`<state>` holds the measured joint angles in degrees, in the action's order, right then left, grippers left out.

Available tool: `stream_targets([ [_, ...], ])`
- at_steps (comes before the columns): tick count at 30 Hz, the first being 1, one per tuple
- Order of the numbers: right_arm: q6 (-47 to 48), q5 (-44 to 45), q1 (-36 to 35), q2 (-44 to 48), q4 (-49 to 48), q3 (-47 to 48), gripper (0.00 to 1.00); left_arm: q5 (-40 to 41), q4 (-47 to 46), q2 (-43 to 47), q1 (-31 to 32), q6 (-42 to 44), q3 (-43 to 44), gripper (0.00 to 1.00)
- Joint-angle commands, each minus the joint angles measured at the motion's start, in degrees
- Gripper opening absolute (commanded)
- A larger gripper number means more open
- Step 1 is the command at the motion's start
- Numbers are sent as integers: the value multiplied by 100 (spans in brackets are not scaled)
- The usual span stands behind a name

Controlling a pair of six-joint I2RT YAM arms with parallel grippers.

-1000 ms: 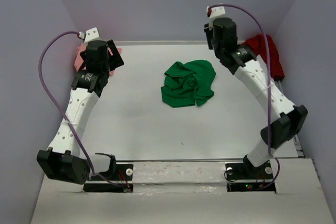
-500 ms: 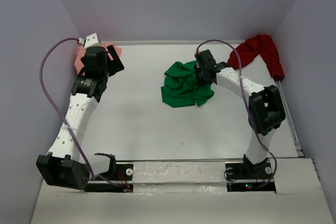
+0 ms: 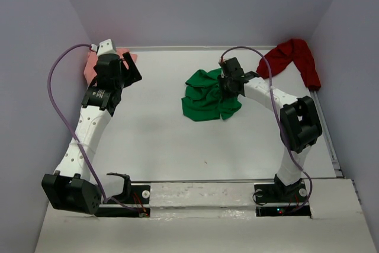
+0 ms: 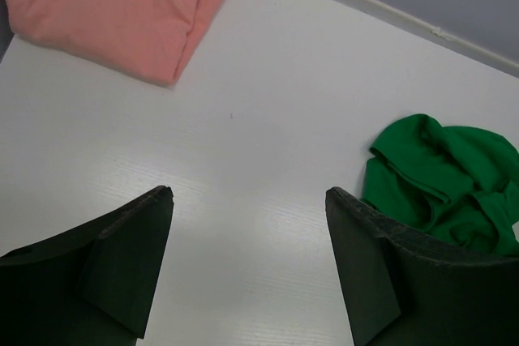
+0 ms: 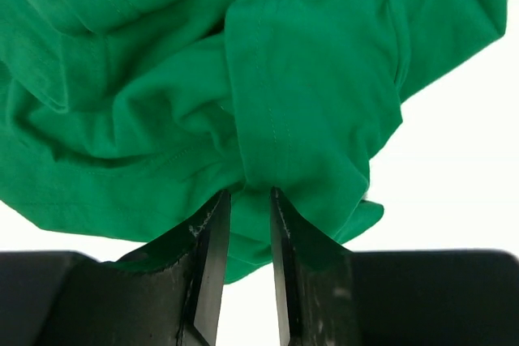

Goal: Fold and stack the t-shirts
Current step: Flatten the tshirt out

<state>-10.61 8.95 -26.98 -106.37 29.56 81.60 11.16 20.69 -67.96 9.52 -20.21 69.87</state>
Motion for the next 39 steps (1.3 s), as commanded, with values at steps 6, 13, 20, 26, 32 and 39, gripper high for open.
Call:
stream_targets([
  [6,340,-51,-9,-24,-117,655,61,-175,-293,143,-20,43,-78,85],
  [13,332,-16,-9,-332,-56,936,59,-184,-250,204,-20,87,9,85],
  [20,261,142,-9,-481,-47,910,54,-210,-258,240,-20,96,53,85],
  [26,138,449,-9,-508,-100,892,45,-333,-337,213,-20,70,27,85],
  [32,42,870,-9,-508,-117,901,36,-378,-381,240,-29,78,-43,85],
  [39,-55,1328,-9,-411,-82,664,38,-386,-408,292,-20,87,-105,85],
])
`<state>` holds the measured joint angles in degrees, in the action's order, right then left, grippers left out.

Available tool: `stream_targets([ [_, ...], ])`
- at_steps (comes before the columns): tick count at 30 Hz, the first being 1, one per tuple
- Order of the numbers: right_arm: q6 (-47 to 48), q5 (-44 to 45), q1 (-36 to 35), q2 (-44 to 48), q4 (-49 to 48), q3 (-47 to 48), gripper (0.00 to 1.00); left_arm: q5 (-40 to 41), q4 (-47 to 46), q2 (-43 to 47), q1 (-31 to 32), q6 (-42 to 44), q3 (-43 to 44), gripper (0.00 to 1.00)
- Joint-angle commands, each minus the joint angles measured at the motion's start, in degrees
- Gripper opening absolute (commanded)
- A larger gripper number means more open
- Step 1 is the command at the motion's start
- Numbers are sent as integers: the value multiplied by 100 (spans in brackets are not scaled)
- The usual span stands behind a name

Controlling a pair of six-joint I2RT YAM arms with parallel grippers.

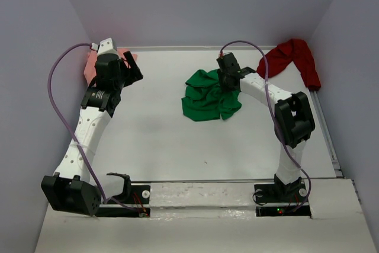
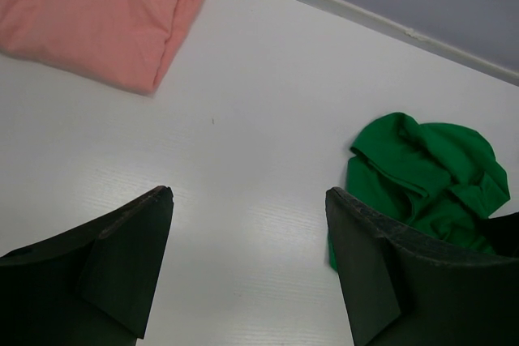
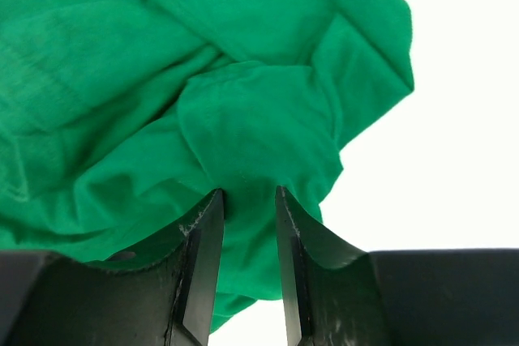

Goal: Fold and stack the t-shirts
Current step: Flatten the tshirt out

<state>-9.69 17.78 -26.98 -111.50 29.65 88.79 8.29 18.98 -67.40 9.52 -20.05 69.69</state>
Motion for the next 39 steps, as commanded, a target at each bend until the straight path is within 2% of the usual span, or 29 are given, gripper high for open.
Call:
stream_targets([
  [1,-147,472,-9,111,-91,-73,38,-109,-237,227,-20,72,-87,85],
  [5,-138,551,-9,41,-82,-143,36,-161,-255,209,-20,63,-87,85],
  [7,-156,516,-9,-3,-82,-178,28,-170,-255,209,-20,54,-105,85],
  [13,-226,428,-9,-56,-117,-222,26,-153,-246,236,-29,63,-149,85],
  [15,-191,384,-9,-73,-117,-187,14,-153,-255,244,-20,72,-158,85],
  [16,-191,358,-9,-65,-126,-161,13,-144,-255,244,-29,72,-175,85],
  [19,-147,349,-9,-91,-126,-38,0,-82,-281,236,-20,80,-201,85],
  [24,212,682,-9,67,-108,401,0,-3,-377,253,-20,63,-315,85],
  [28,827,1174,-9,427,-135,1478,0,49,-466,332,-20,63,-360,85],
  [32,1540,1272,-9,665,-21,2596,0,76,-404,359,-20,89,-333,85],
  [33,1784,1254,-9,682,40,3226,0,93,-404,394,-29,89,-368,85],
  [36,2137,1237,-9,508,549,4327,0,111,-422,464,-29,89,-465,85],
  [37,2408,1341,-9,324,794,5131,0,111,-413,464,-20,89,-483,85],
  [39,2848,1438,-9,497,596,5437,0,155,-395,499,-20,81,-527,85],
])
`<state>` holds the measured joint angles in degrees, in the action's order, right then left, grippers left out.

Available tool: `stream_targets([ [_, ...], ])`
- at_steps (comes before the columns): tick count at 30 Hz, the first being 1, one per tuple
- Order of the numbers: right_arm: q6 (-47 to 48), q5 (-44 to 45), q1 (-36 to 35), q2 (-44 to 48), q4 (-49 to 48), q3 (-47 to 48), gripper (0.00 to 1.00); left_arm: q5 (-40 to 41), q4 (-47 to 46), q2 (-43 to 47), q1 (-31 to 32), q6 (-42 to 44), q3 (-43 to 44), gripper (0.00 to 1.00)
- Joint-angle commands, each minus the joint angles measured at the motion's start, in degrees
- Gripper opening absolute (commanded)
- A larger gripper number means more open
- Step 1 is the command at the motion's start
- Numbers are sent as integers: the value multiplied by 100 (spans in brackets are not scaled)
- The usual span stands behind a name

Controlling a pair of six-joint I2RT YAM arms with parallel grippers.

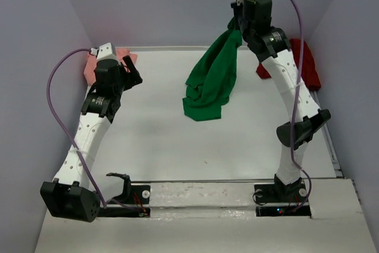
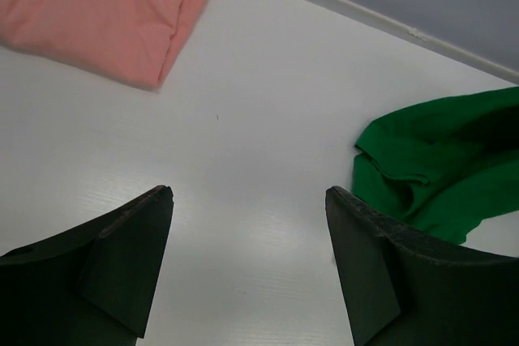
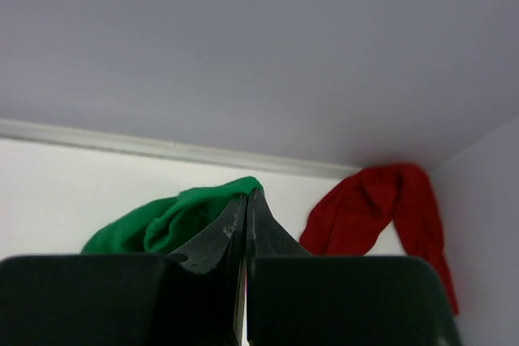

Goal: Fold and stack the t-shirts
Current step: Flatten the tshirt out

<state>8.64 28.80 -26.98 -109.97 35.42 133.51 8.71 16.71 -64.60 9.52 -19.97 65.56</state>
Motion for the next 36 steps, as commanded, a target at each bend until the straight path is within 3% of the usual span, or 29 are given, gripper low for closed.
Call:
stream_targets([
  [1,1199,398,-9,380,44,1288,0,139,-159,237,-29,89,-131,85],
  [6,1850,610,-9,801,-289,1643,0,342,-63,211,-20,159,-140,85],
  [13,2774,1031,-9,1557,-1002,1442,0,447,-177,-87,-20,160,-61,85],
  [19,3134,1225,-9,2058,-1529,905,0,1334,-45,-790,-82,116,983,85],
  [24,2487,602,-87,1919,-1223,1062,0,2529,631,-1520,-169,239,2162,85],
  [28,2396,416,-780,1261,-949,1361,0,2040,412,-1354,-774,274,1979,85],
  [36,3002,574,-3285,134,-1300,2109,0,1696,289,-1221,-1400,300,1802,85],
])
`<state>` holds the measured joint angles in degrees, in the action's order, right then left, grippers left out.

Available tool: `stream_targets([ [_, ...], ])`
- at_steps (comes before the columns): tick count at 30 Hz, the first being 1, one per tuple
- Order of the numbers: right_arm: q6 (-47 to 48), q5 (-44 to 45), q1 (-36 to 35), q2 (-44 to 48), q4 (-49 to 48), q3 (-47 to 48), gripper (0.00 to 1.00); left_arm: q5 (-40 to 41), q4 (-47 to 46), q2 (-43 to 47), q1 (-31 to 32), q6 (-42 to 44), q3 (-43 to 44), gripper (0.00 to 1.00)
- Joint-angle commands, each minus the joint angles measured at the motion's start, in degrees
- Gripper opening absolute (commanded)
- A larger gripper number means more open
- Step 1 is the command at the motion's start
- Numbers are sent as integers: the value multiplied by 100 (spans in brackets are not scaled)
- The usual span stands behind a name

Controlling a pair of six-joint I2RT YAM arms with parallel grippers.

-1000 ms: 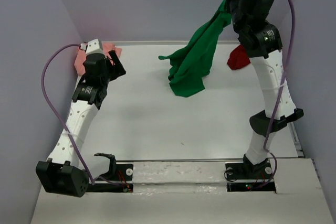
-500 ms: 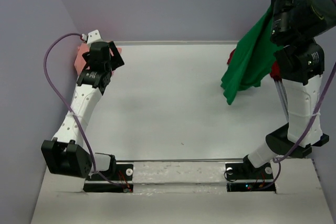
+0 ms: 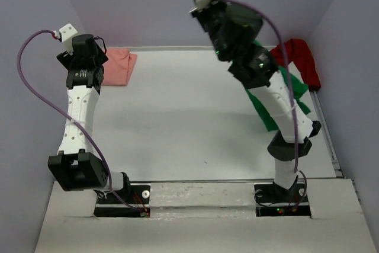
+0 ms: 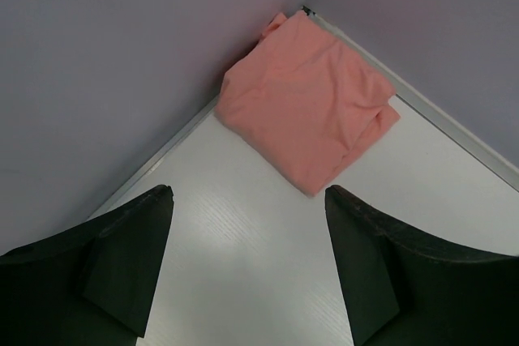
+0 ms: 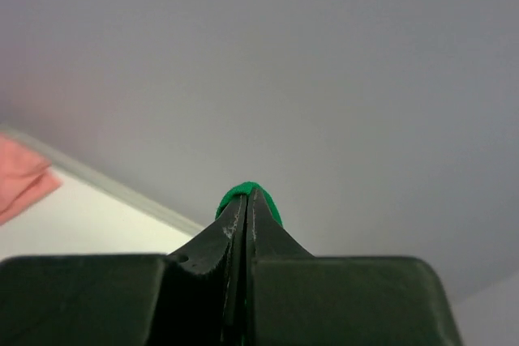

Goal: Fold and stack the t-shirts
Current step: Flatten the tshirt out

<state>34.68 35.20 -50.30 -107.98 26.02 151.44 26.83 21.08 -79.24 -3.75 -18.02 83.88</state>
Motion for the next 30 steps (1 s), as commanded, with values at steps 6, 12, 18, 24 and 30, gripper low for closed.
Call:
stream_targets([
  [6,1286,337,-2210,-4,-1238,396,0,-152,-104,75,-258,132,-3,85],
  [12,2578,1048,-2519,540,-2302,-384,0,-266,-183,137,-258,106,-99,85],
  [18,3123,1664,-2055,1428,-2918,-1089,0,-565,-289,67,-249,106,-258,85],
  [24,3002,1780,-659,2648,-3226,-2616,0,-574,-341,146,-126,176,-258,85],
  [30,3088,1850,-375,3011,-3235,-2760,0,-609,-394,128,-3,202,-346,85],
])
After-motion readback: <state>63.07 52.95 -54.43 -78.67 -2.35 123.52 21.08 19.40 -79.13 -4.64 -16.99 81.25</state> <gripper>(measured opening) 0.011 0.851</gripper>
